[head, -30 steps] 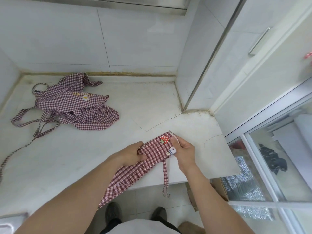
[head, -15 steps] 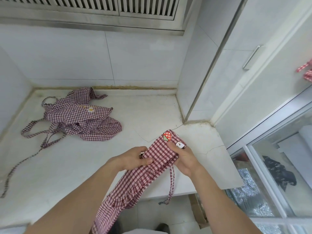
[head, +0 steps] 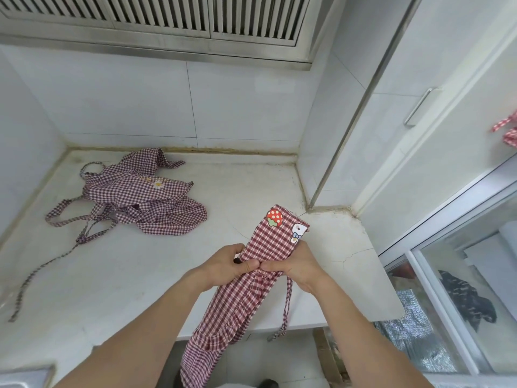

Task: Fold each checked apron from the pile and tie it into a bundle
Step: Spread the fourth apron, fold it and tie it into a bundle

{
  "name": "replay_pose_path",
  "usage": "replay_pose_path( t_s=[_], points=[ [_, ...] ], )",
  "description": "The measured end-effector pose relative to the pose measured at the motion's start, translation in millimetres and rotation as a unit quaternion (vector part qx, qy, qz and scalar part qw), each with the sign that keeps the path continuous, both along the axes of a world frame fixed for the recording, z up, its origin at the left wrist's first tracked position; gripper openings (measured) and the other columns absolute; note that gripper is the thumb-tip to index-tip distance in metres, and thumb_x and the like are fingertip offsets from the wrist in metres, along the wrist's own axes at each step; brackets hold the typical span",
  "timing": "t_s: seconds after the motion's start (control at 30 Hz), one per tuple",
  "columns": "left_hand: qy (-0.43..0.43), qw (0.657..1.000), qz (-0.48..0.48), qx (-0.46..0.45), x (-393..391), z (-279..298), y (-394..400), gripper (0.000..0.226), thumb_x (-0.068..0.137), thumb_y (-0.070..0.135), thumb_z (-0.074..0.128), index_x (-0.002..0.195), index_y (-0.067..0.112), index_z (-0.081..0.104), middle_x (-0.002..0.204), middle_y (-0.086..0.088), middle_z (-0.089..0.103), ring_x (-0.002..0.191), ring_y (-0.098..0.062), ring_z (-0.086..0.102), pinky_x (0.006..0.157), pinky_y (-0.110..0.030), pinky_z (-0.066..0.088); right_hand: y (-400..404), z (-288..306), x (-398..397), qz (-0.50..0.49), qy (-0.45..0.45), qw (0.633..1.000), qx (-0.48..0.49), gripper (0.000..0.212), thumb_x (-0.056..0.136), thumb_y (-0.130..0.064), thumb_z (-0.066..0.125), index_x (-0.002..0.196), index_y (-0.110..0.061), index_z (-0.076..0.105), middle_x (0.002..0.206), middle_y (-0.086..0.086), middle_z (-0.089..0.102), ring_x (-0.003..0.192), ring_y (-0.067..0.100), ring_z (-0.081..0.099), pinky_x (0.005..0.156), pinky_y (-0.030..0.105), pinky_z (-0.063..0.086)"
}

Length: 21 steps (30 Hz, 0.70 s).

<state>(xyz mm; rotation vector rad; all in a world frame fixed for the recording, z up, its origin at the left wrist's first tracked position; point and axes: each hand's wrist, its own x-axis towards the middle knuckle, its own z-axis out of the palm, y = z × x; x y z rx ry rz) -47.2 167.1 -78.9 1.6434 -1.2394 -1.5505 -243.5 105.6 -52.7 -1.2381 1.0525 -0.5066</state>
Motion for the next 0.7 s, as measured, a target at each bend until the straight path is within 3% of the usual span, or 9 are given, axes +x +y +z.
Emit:
replay_pose_path(
  t_s=[0.17,0.27,0.33,0.4,0.47,0.53,0.63,0.7],
  points=[
    [0.089,0.989,0.045,0.105,-2.4,4.6,-1.7,0.059,0.074,0.050,0.073,0.118,0.013,0.062,0.114,-0.004,0.072,0.107,-0.020,0.068,0.099,-0.036,0.052,1.0,3.9,4.7,-0.014,0.099,0.979,-0.177,0.026,0.074,-0.006,0.085,0.093,-0.017,0.071,0.090,-0.007,0.074,0.081,0.000,0.070,0.070,0.022,0.057],
    [0.099,0.984,0.008,0.145,-1.7,10.7,-1.0,0.059,0.085,0.053,0.064,0.124,0.009,0.063,0.115,-0.002,0.073,0.108,-0.018,0.068,0.096,-0.034,0.053,7.5,3.9,8.5,-0.022,0.120,0.949,-0.291,0.018,0.081,-0.007,0.079,0.098,-0.010,0.075,0.092,-0.003,0.075,0.082,0.000,0.069,0.067,0.022,0.056],
    [0.138,0.980,0.008,0.144,-0.6,14.8,0.6,0.044,0.094,0.043,0.060,0.125,0.012,0.062,0.116,-0.003,0.073,0.107,-0.018,0.068,0.098,-0.039,0.052,10.9,2.7,8.9,0.017,0.125,0.904,-0.408,0.030,0.082,-0.007,0.077,0.111,-0.007,0.074,0.103,0.004,0.076,0.090,0.010,0.070,0.072,0.024,0.057],
    [0.215,0.968,0.020,0.128,0.6,20.8,4.1,0.031,0.099,0.029,0.053,0.121,0.010,0.064,0.114,-0.010,0.072,0.101,-0.022,0.068,0.094,-0.042,0.052,9.4,-1.4,4.9,0.074,0.114,0.831,-0.539,0.042,0.079,-0.016,0.080,0.119,-0.009,0.070,0.114,0.003,0.072,0.098,0.014,0.070,0.080,0.026,0.058],
    [0.302,0.942,0.054,0.139,4.2,25.9,6.5,0.035,0.096,0.027,0.047,0.117,0.005,0.065,0.113,-0.016,0.070,0.095,-0.027,0.067,0.087,-0.042,0.051,4.6,-6.0,-0.5,0.104,0.107,0.754,-0.639,0.044,0.080,-0.019,0.080,0.122,-0.009,0.068,0.120,0.004,0.068,0.104,0.017,0.067,0.084,0.031,0.058],
    [0.368,0.911,0.096,0.161,7.7,25.0,7.1,0.050,0.094,0.037,0.044,0.125,0.001,0.058,0.117,-0.019,0.067,0.099,-0.033,0.066,0.088,-0.044,0.051,2.5,-8.7,-3.0,0.116,0.106,0.699,-0.697,0.041,0.084,-0.013,0.079,0.123,-0.008,0.067,0.122,0.006,0.067,0.104,0.022,0.065,0.080,0.036,0.056],
    [0.364,0.915,0.084,0.152,5.3,25.8,6.8,0.069,0.095,0.060,0.050,0.134,0.004,0.058,0.130,-0.021,0.062,0.117,-0.036,0.062,0.101,-0.047,0.049,3.5,-9.5,-2.3,0.171,0.116,0.642,-0.739,0.042,0.087,-0.009,0.075,0.126,-0.013,0.061,0.124,0.006,0.066,0.107,0.024,0.060,0.083,0.036,0.051],
    [0.324,0.935,0.071,0.121,1.2,25.8,8.2,0.061,0.091,0.049,0.063,0.130,0.003,0.061,0.126,-0.021,0.064,0.112,-0.032,0.064,0.100,-0.044,0.050,3.0,-8.1,-2.5,0.225,0.120,0.631,-0.732,0.041,0.089,-0.006,0.069,0.128,-0.015,0.061,0.128,0.004,0.064,0.113,0.024,0.058,0.091,0.035,0.047]
  ],
)
